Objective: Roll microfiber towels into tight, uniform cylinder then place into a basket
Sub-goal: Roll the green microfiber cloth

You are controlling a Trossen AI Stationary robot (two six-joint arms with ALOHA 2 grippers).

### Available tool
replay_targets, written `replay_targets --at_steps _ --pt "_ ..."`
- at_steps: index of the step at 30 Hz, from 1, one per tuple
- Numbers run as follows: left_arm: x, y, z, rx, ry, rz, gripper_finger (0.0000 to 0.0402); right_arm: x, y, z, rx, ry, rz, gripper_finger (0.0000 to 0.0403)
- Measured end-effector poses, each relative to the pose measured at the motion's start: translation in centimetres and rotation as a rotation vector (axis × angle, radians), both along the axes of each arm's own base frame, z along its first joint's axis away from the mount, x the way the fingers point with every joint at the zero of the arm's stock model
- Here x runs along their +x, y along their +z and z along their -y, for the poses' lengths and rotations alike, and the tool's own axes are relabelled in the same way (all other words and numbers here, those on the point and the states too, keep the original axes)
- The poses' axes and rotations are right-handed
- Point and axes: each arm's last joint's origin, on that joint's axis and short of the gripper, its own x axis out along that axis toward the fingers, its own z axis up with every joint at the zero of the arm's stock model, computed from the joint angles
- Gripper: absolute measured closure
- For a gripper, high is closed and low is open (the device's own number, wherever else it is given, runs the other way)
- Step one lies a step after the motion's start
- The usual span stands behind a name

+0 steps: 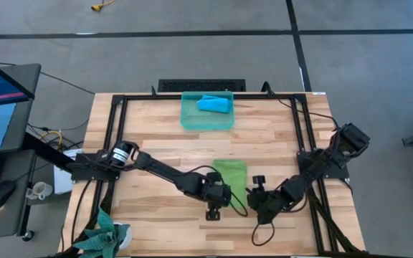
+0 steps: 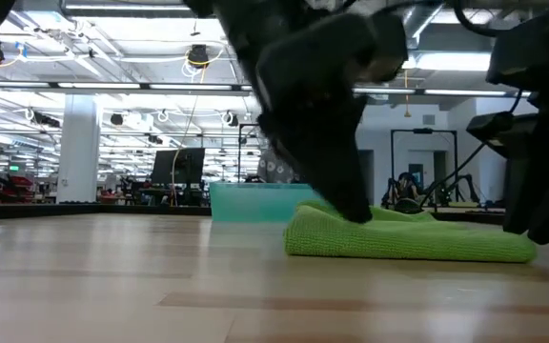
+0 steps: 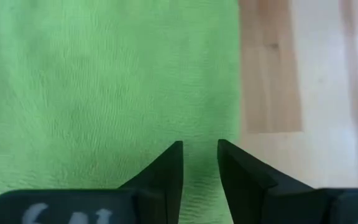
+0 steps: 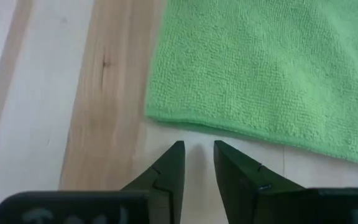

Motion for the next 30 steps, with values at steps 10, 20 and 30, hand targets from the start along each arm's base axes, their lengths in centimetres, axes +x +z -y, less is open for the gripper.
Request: replay_targets --at_steps 10,20,30 --pt "-1.6 3.9 3.1 0.324 0.012 -0.044 0.031 -0.7 1.0 -0.1 -0.022 0.0 0.026 0.0296" --pt "-5.6 5.5 6.6 0.624 0.0 -0.136 0.031 -3.5 6.4 -1.0 0.043 0.026 0.265 0.0316" --pt "-7.2 4.5 4.7 0.606 0.067 -0.365 0.0326 -6.0 7.9 -2.7 0.051 0.092 0.378 0.0327"
